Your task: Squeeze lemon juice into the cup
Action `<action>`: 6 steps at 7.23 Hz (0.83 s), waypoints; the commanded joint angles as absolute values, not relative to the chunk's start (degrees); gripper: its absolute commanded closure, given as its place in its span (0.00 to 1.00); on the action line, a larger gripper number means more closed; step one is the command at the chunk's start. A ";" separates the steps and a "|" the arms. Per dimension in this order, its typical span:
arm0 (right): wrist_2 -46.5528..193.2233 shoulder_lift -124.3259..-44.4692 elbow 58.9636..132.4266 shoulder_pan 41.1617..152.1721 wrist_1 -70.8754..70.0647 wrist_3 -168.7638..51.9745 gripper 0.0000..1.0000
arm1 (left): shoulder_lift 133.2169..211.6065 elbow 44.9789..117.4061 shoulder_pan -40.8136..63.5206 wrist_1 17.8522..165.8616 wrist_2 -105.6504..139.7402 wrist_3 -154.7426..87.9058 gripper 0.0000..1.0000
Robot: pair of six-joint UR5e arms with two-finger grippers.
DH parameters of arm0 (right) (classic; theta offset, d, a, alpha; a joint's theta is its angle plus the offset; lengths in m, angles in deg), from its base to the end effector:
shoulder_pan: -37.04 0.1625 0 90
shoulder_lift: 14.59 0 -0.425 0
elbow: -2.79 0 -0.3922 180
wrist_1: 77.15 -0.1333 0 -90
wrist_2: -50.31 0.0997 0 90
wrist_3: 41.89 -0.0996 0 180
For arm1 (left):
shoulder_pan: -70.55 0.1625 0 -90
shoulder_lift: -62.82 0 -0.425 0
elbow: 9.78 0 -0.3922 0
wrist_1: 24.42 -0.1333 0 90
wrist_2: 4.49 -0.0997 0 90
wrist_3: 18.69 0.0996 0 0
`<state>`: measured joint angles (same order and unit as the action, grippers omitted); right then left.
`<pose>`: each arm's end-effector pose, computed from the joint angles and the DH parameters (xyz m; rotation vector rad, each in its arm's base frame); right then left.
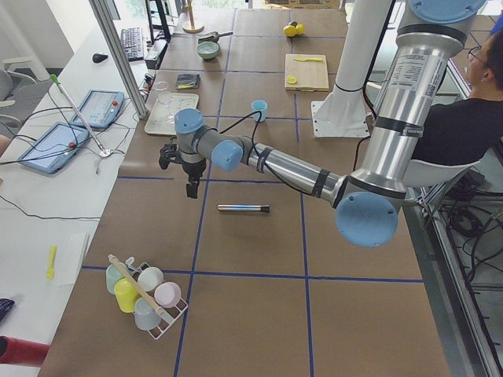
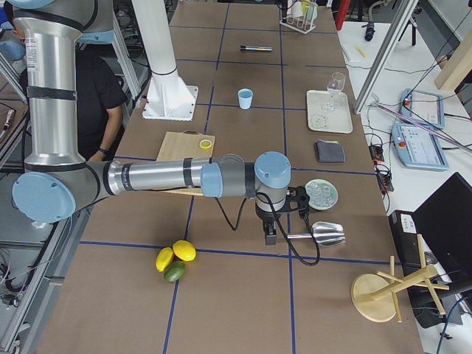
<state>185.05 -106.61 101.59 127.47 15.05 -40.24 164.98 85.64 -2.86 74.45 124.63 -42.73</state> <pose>0.0668 -0.4790 0.6035 0.0900 -0.7790 -0.0514 0.1001 -0.5828 0.4843 0.1829 0.7818 0.0346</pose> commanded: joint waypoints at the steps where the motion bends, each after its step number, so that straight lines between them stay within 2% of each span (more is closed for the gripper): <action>1: 185.05 -106.52 100.79 127.47 15.05 -40.31 0.00 | 158.04 85.32 -11.32 74.80 125.23 -24.66 0.00; 4: 187.68 -106.61 100.70 127.47 15.05 -40.31 0.00 | 152.39 82.52 -21.71 74.19 127.76 -12.19 0.00; 6: 187.95 -106.61 100.26 127.47 15.05 -40.31 0.00 | 151.76 82.86 -21.74 74.10 129.46 -12.71 0.00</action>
<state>187.68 -106.61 100.41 127.47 15.04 -40.31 152.00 83.02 -21.33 74.23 128.69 -12.88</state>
